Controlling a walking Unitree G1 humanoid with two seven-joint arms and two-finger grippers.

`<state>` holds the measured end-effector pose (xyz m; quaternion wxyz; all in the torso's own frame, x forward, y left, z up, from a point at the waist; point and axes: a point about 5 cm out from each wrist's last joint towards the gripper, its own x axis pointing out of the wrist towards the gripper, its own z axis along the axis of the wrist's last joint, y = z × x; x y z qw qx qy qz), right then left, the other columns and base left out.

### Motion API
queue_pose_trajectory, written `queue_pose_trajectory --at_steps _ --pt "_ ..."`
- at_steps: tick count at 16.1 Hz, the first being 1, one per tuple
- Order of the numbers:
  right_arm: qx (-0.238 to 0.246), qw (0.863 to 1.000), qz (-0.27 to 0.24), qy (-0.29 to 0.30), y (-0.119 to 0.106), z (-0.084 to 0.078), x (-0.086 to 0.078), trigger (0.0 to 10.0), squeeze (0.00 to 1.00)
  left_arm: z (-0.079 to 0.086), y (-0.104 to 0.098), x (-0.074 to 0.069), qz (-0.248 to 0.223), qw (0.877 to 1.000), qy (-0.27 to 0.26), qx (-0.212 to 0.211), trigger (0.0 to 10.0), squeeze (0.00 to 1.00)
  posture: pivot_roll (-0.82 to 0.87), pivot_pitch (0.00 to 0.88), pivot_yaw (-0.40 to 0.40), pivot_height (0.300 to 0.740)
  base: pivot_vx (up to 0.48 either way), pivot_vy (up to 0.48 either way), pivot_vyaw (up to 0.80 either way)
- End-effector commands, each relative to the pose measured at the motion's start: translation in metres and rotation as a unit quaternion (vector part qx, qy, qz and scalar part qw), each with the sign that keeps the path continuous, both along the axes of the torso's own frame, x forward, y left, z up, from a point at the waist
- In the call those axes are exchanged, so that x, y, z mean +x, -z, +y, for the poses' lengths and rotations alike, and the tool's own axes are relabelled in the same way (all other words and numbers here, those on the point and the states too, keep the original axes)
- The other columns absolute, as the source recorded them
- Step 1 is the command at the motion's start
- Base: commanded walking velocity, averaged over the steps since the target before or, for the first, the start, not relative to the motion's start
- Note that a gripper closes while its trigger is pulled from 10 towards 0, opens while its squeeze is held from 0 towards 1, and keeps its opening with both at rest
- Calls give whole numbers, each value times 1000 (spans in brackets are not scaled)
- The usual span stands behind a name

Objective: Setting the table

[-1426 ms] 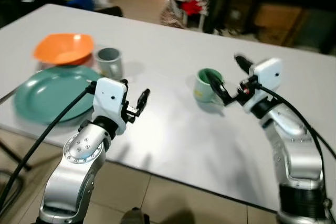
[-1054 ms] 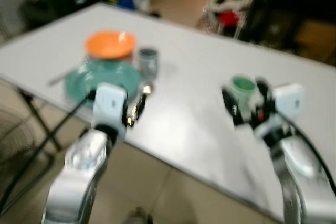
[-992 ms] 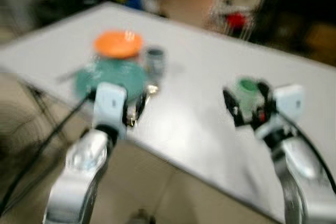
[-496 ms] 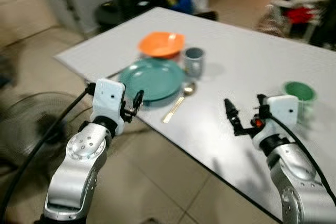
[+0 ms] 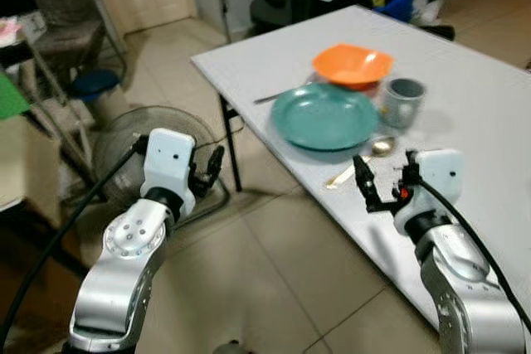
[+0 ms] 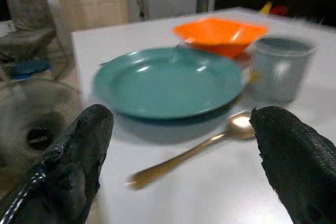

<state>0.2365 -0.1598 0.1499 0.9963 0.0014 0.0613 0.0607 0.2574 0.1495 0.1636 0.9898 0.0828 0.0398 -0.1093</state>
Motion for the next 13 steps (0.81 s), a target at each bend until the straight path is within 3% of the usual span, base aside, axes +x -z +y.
queue_pose_trajectory --at_steps 1,3,4,5,13 --pt "24 1000 12 -9 2 1 1 10000 1000 5 2 1 5 1000 -10 7 10000 0 49 0 64 740 0 281 0" --pt "39 999 19 -25 3 3 2 10000 1000 4 1 0 5 1000 -10 6 10000 0 57 0 63 740 0 283 0" --pt "43 998 26 -24 5 3 3 10000 831 3 1 0 4 1000 -9 5 10000 0 63 0 60 740 0 285 0" --pt "49 998 25 -29 5 5 4 10000 0 3 0 0 3 1000 -9 6 10000 0 69 0 57 740 0 285 0" --pt "67 996 29 -45 1 9 5 10000 0 6 0 -2 4 1000 -15 8 10000 0 87 0 40 740 0 282 0"
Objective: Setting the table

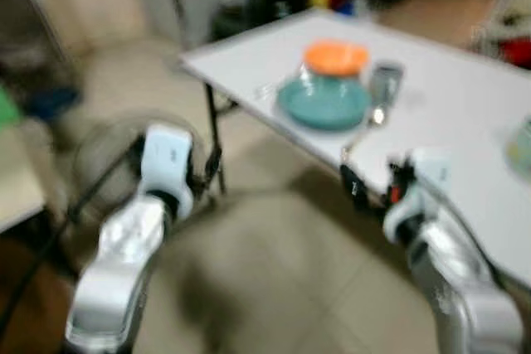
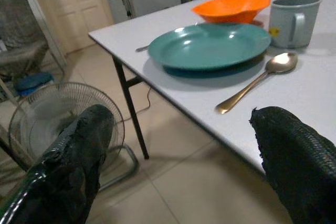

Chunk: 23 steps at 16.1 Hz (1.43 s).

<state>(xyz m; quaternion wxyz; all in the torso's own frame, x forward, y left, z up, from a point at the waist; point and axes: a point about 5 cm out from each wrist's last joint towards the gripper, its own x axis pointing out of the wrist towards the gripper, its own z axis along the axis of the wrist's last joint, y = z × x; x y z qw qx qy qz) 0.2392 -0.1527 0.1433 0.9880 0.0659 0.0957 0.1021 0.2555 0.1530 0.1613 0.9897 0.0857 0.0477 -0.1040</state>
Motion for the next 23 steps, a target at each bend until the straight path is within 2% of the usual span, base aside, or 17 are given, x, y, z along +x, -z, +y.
queue_pose_trajectory --at_steps 1,8,23 --pt "0 1000 -10 -12 -6 3 2 10000 0 4 -2 -1 -3 1000 -11 4 10000 0 89 0 37 740 0 281 0" --pt "14 999 -4 -31 -6 8 2 10000 0 5 -3 1 -2 1000 -9 5 10000 0 81 0 53 740 0 280 0" --pt "23 999 4 -34 -5 6 2 10000 0 5 -2 3 0 1000 -4 -1 10000 0 71 0 62 740 0 287 0"
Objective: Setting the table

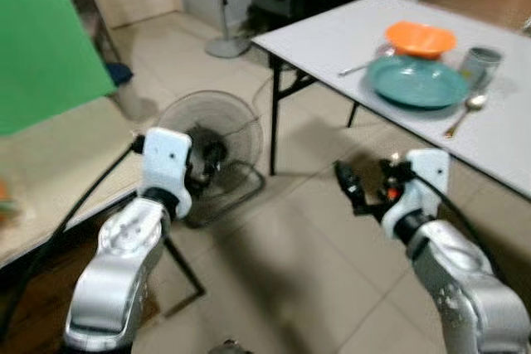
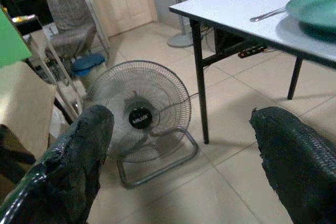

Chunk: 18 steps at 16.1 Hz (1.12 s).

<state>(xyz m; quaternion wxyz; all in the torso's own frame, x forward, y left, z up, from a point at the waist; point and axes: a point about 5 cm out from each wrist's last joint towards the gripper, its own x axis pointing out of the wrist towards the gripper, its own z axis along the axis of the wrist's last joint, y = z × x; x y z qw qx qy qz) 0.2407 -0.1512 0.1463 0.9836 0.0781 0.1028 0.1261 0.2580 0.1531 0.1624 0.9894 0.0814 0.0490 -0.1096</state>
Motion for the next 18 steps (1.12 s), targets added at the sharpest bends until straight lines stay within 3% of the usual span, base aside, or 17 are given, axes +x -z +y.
queue_pose_trajectory --at_steps 1,3,18 --pt "13 1000 -4 -12 -3 5 1 10000 0 5 -1 1 -3 1000 -10 4 10000 0 79 0 61 740 0 292 0" --pt "9 999 -15 -39 -6 9 3 10000 0 6 -3 0 -8 1000 -15 4 10000 0 90 0 54 740 0 289 0" --pt "3 996 -20 -87 -5 18 7 10000 0 10 -15 1 -43 998 -36 2 10000 0 112 0 47 740 16 0 800"
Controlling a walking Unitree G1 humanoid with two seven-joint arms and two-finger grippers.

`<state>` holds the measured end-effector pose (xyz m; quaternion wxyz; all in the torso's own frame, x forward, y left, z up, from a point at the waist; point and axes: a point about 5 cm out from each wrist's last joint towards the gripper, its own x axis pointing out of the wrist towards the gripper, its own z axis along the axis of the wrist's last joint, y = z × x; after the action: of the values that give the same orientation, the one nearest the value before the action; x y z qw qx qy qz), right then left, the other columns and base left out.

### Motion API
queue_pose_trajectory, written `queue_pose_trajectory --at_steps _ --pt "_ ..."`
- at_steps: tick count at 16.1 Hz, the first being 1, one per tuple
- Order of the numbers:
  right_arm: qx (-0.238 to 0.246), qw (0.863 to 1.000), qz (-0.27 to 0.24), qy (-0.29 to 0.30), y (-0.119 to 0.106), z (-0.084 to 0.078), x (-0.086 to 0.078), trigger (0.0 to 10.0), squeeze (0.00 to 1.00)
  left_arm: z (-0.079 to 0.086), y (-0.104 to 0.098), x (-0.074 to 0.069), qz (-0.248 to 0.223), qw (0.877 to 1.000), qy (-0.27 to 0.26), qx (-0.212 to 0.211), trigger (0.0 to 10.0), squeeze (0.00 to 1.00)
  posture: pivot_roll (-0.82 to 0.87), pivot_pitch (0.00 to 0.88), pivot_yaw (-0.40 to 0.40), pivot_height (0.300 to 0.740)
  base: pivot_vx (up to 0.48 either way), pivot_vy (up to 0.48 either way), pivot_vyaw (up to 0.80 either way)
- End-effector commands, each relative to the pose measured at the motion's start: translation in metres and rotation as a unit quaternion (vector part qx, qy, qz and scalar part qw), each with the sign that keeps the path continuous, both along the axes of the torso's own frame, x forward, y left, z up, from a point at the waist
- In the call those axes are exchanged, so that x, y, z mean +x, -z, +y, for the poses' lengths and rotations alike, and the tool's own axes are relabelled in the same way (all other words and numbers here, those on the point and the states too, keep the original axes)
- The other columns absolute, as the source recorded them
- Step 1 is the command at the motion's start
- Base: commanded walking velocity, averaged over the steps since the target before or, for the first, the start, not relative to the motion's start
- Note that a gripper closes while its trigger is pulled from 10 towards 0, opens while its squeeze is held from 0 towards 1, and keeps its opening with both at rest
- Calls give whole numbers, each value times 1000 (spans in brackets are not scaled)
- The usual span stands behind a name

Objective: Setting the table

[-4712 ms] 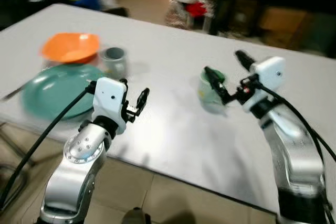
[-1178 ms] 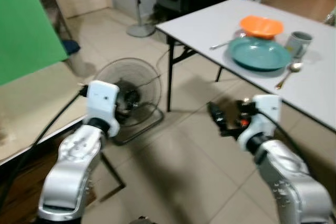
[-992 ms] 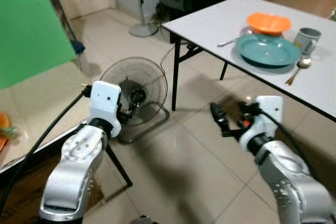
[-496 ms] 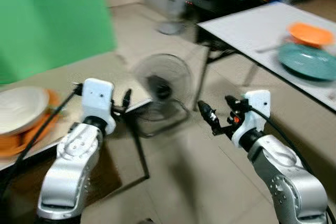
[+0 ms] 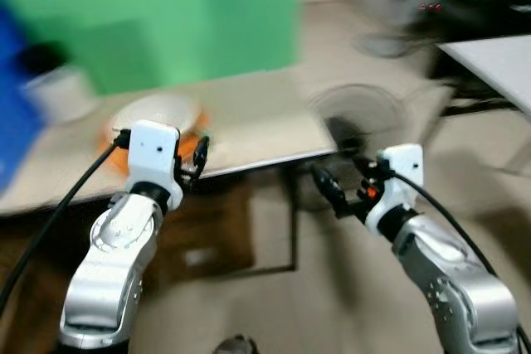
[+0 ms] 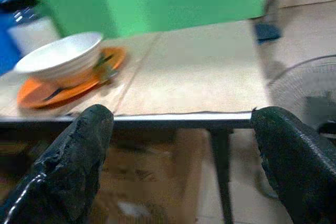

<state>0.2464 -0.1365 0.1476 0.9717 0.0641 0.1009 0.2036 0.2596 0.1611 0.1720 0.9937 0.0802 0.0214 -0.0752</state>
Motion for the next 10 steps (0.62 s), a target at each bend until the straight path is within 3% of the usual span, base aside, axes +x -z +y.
queue_pose_trajectory --at_steps 1,5,10 --pt "8 1000 -12 -10 -4 4 3 10000 0 4 -6 0 -13 1000 -7 4 10000 0 112 0 47 740 259 0 800" --pt "0 1000 -21 -10 -6 5 5 10000 0 6 -6 -1 -13 1000 -12 2 10000 0 122 0 32 740 268 0 800" --pt "6 1000 -20 19 -5 2 8 10000 0 8 -6 0 -12 1000 -10 3 10000 0 120 0 36 740 292 0 0"
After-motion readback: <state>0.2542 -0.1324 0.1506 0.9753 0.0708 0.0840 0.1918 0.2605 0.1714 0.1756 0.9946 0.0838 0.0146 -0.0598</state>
